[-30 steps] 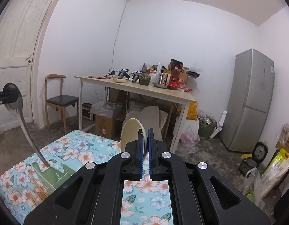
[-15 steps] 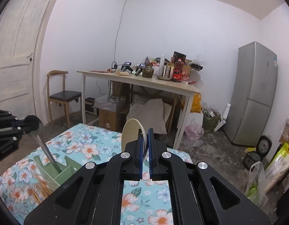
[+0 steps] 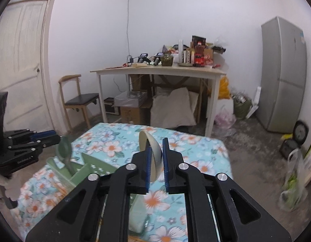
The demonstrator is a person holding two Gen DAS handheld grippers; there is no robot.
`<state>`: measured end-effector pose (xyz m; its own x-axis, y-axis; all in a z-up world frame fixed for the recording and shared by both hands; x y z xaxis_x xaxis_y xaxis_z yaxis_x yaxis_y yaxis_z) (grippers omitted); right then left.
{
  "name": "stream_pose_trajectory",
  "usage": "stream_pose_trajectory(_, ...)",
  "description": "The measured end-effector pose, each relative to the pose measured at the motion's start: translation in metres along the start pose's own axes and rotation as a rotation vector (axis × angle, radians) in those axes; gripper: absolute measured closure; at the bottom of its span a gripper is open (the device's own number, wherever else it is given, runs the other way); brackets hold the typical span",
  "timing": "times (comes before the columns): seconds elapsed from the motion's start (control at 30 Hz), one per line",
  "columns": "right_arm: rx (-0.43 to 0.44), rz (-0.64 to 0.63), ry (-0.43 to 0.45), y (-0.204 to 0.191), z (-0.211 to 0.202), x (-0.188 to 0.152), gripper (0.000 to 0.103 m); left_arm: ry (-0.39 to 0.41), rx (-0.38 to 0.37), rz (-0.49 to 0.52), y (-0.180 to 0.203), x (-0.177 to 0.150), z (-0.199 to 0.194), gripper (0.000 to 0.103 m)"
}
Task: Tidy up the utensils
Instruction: 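Open the right tool to drop the ladle while the left tool lowers and releases the spoon into the basket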
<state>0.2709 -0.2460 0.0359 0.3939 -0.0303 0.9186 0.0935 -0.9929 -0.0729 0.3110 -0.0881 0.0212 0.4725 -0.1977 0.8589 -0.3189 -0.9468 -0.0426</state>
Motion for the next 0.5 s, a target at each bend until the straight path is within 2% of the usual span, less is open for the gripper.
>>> stream_pose_trajectory(0.03,0.007,0.010,-0.002,0.000,-0.001,0.000,0.078,0.003,-0.008,-0.015,-0.002,0.001,-0.002,0.073)
stream_pose_trajectory(0.1,0.038,0.046,0.006,0.002,-0.008,0.000,0.070,0.013,-0.021,-0.045,-0.005,0.002,-0.008,0.067)
stream_pose_trajectory(0.23,0.092,0.111,0.029,0.004,-0.025,0.004,0.065,0.032,-0.034,-0.085,-0.012,0.003,-0.020,0.061)
stream_pose_trajectory(0.37,0.102,0.146,0.038,0.005,-0.042,0.006,0.063,0.048,-0.044,-0.126,-0.018,0.003,-0.035,0.056)
stream_pose_trajectory(0.5,0.096,0.165,0.039,0.004,-0.066,-0.004,0.054,0.062,-0.045,-0.144,-0.024,-0.006,-0.056,0.049)
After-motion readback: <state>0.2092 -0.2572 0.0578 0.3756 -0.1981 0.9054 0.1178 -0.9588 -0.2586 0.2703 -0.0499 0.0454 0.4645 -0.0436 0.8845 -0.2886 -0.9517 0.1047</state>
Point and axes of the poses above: each gripper's, at about its wrist camera, not at the fingertips, and z roughly the way its jaws point, y to its right, x to its top, the point moved 10 cm from there along z, roughly the way its jaws point, and after that the axes turned 4 degrees about x, right-handed, at the moved point
